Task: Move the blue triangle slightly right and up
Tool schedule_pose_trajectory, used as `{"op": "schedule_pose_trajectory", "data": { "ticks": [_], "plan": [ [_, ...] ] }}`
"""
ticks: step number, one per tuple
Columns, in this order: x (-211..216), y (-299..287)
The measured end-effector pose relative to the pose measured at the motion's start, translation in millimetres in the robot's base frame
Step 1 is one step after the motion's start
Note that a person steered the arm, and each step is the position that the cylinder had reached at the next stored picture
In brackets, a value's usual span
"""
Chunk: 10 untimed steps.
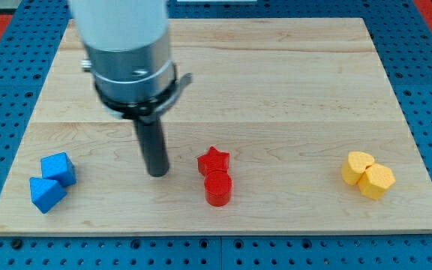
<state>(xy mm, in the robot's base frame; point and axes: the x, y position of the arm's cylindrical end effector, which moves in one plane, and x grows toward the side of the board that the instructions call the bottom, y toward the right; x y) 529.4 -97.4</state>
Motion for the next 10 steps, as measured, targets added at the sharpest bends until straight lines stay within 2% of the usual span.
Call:
{"op": "schedule_pose_trajectory", "data": {
  "ticks": [2, 3, 4, 6, 8, 10],
  "plan": [
    [55, -23],
    [81, -69],
    [88, -112],
    [78, -175],
    [45, -169],
    [43, -152]
  ]
}}
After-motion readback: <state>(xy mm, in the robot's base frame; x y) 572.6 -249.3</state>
